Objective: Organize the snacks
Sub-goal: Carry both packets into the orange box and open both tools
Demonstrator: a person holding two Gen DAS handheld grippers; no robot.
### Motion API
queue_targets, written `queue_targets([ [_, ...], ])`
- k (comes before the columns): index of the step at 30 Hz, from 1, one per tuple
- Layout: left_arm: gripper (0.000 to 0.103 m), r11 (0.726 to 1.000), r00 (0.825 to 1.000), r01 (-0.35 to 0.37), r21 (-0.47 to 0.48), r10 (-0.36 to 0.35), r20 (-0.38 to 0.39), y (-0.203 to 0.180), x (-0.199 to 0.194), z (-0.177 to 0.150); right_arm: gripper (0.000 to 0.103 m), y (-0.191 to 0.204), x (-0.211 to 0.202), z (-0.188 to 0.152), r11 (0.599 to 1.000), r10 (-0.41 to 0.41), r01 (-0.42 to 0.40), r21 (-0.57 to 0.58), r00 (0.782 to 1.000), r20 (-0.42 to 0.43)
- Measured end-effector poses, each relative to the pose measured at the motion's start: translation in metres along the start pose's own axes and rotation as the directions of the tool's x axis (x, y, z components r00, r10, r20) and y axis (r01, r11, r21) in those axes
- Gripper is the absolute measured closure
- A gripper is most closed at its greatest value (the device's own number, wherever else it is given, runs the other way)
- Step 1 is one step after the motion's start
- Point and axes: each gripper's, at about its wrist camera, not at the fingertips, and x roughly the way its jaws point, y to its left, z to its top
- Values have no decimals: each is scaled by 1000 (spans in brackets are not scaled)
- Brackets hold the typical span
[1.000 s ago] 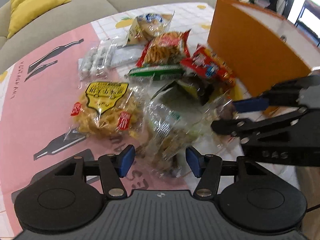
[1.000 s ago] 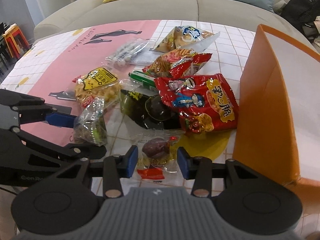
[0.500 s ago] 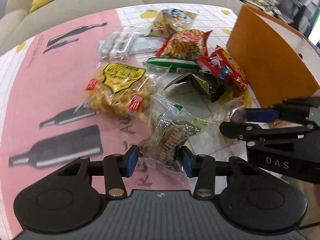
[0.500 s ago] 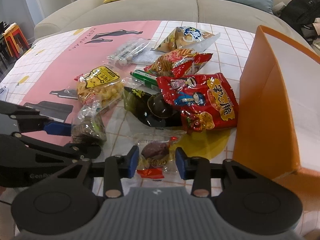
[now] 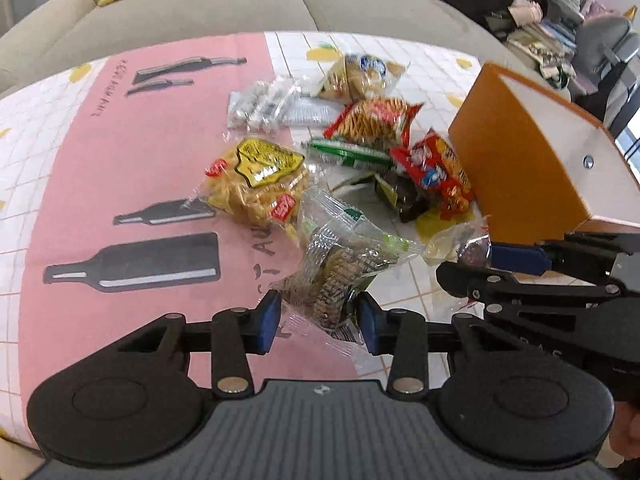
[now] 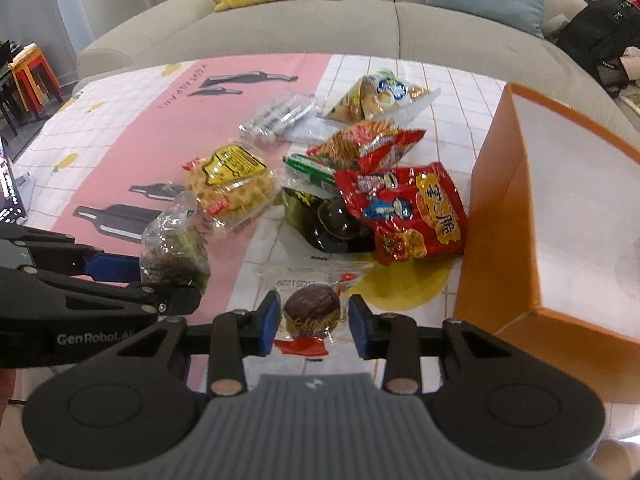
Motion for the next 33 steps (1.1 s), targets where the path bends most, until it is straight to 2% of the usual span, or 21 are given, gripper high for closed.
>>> queue_targets([
  [4, 57, 999, 998, 27, -31, -25, 50, 1, -21, 3, 68, 0, -18, 3, 1000, 10, -10, 7, 999, 37],
  [11, 58, 997, 989, 79, -26, -75, 129, -16, -62, 26, 68, -12, -61, 17, 1000, 28, -28, 2, 992, 126],
  [16, 59, 989, 973, 140, 49, -147, 177, -49, -86, 57, 68, -37, -95, 32, 1000, 25, -24, -7, 984, 174],
  [20, 59, 970, 959, 203, 131, -224, 173, -87, -88, 82, 68, -69, -116, 46, 1000, -13, 11, 13, 982, 191],
  [24, 59, 941, 946, 261, 216, -294, 138, -130, -76, 103, 67, -108, -129, 53, 998, -64, 58, 39, 984, 168],
  [28, 59, 906, 937, 316, 282, -345, 58, -170, -52, 120, 67, -147, -130, 52, 990, -133, 129, 47, 986, 99],
  [33, 59, 857, 918, 395, 330, -383, -103, -208, -8, 133, 67, -195, -112, 45, 986, -138, 139, 95, 990, -25],
])
